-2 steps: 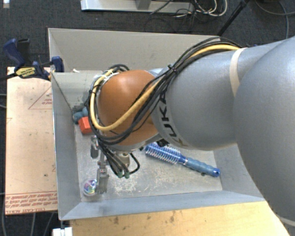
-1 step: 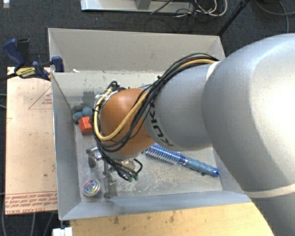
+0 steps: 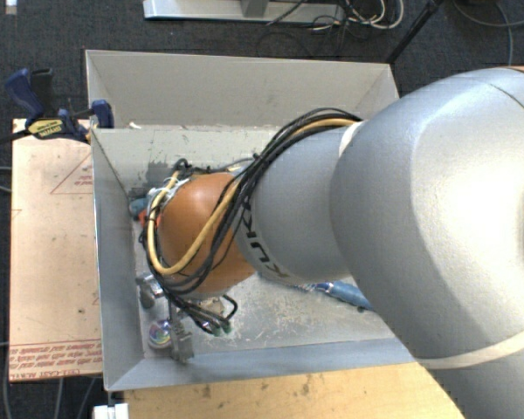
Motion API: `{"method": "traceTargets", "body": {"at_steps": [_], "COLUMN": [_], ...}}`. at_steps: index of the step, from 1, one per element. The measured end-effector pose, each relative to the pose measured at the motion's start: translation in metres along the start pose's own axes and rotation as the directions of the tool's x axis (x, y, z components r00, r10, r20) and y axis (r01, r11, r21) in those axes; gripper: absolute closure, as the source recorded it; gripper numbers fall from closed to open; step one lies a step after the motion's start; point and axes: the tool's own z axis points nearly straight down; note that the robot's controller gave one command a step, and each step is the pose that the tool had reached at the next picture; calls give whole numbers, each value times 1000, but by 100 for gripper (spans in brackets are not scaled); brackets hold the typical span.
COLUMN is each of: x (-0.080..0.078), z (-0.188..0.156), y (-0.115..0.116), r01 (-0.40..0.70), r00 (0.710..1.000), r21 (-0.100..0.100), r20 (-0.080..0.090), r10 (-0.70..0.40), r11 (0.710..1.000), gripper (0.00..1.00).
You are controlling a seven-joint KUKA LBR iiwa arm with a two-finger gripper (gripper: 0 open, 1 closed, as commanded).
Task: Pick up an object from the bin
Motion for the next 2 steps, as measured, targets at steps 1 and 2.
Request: {"method": "traceTargets", "body": {"at_steps": [1,2], "x": [3,9], "z": [2,-87], "y": [0,-131], "r01": [-4,-190], "r00": [1000,982], "r21": [-1,6], "r20": [-12,-5], "r10": [4,190], "r11": [1000,982], "gripper": [100,100]}}
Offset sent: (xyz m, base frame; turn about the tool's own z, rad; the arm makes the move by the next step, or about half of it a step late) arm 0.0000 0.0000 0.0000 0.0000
